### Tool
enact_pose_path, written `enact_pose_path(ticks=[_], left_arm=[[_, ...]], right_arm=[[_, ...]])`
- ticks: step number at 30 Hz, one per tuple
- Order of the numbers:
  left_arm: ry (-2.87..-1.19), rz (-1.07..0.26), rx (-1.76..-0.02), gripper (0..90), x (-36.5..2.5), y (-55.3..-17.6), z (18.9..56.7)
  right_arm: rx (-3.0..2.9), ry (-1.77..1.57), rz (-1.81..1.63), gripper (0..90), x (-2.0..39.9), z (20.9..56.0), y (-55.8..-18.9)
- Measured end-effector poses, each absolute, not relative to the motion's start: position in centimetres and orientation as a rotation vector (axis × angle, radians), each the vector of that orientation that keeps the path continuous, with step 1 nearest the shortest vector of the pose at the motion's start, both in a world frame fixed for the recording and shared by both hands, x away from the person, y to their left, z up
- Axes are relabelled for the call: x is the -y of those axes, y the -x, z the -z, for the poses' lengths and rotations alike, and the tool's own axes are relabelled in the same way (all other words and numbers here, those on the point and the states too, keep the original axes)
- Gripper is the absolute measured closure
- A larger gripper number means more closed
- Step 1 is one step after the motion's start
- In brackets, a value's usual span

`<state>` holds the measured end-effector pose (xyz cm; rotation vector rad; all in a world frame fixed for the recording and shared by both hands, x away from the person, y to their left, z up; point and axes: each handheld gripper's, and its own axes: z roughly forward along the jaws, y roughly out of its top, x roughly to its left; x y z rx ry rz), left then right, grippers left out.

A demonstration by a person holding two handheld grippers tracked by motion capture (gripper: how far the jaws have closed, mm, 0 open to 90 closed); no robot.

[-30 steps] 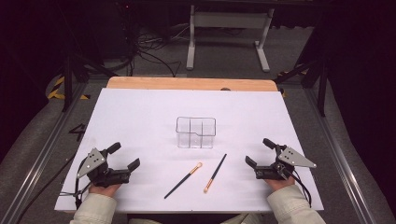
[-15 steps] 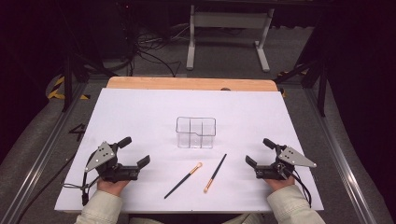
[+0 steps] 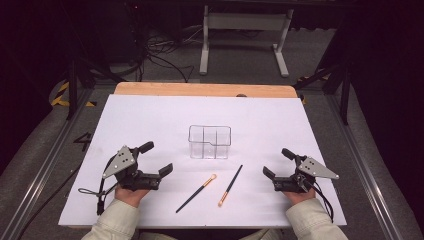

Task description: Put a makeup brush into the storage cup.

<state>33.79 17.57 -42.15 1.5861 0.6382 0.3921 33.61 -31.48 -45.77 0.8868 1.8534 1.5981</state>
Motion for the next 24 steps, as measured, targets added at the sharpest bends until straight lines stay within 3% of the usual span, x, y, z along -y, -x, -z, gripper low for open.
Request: enact_pose_path(ticks=[24], left_arm=[[-1.651, -0.262, -0.576, 1.6, -13.8, -34.4, 39.1]], right_arm=[[-1.852, -0.899, -1.606, 0.2, 31.6, 45.8, -33.7]])
